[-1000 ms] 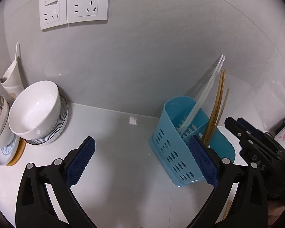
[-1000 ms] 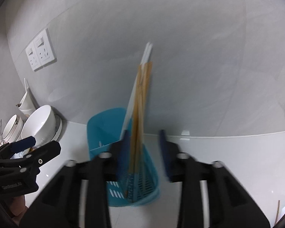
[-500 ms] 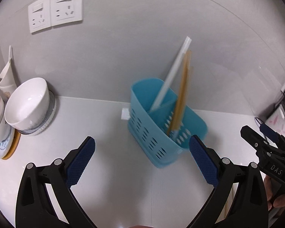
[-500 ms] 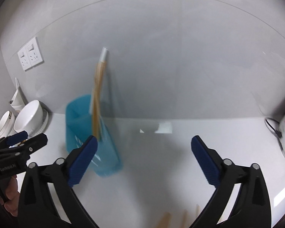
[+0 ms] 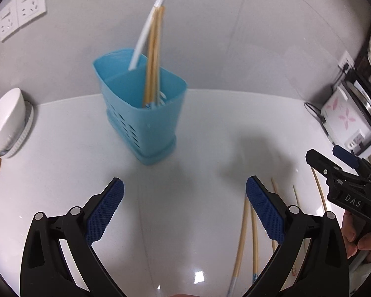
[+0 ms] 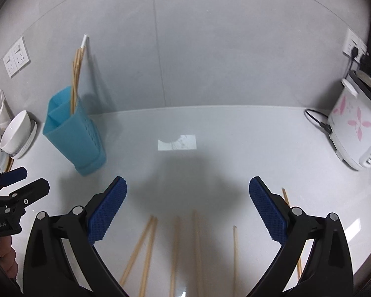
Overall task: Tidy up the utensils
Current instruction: 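Move both open tools back over the remaining chopsticks on the counter, then close the left tool on a plain chopstick while the right tool grasps a printed-end chopstick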
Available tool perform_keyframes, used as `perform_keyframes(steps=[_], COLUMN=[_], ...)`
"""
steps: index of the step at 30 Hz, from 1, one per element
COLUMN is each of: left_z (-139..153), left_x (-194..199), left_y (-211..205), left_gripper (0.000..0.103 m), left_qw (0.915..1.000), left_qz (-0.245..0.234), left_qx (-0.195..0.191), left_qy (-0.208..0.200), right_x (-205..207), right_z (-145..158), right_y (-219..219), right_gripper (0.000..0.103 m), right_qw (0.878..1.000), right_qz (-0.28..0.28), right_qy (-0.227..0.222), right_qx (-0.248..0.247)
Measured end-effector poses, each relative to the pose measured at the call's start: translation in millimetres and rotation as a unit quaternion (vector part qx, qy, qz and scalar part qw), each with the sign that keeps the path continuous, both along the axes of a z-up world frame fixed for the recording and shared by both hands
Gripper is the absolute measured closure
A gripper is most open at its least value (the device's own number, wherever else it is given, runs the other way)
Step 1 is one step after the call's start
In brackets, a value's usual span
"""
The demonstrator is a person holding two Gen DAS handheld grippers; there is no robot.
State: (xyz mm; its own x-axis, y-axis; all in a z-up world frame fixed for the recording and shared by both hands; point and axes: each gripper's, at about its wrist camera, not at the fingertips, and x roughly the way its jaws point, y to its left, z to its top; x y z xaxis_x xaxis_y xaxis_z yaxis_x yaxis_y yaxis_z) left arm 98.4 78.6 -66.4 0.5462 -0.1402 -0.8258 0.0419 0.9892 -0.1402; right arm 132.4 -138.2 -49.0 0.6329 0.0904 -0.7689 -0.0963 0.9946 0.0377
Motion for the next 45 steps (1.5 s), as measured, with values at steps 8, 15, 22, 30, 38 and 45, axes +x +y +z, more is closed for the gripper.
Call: perform_keyframes(steps=[8,15,22,30,38,45], left_z=[-29.3,-59.4,-87.9,-112.0,-120.4,-118.5], left_x=[-17.6,-27.0,-41.6,-52.5,-53.1,-50.4], left_y=[-39.4,-56.4,-66.9,-71.0,-75.4,-79.0], left_gripper=[0.006,0.006,0.006,0.006,0.007,0.018], left_qw=[0.9980,0.9942,0.9884,0.9822,0.9766,0.9695], left_qz=[-0.044,-0.059,-0.072,-0.076,-0.079,-0.086], left_qx=[0.011,0.015,0.031,0.045,0.069,0.098], left_qy=[0.043,0.088,0.130,0.165,0.188,0.207], right_x=[-21.3,-40.7,-56.7,-68.4,-74.4,-63.9], right_z=[-29.1,-60.1,-87.6,-103.2,-112.2,-115.2], right_y=[-25.5,-33.5,-32.9,-29.6,-23.7,-23.5], right_gripper=[0.008,0.008,0.017,0.029,0.041,0.055], right_qw=[0.999,0.994,0.986,0.974,0.964,0.957], right_qz=[-0.009,-0.002,0.013,0.034,0.042,0.050], right_qy=[0.050,0.102,0.158,0.210,0.251,0.273], right_qx=[-0.021,-0.044,-0.059,-0.074,-0.078,-0.078])
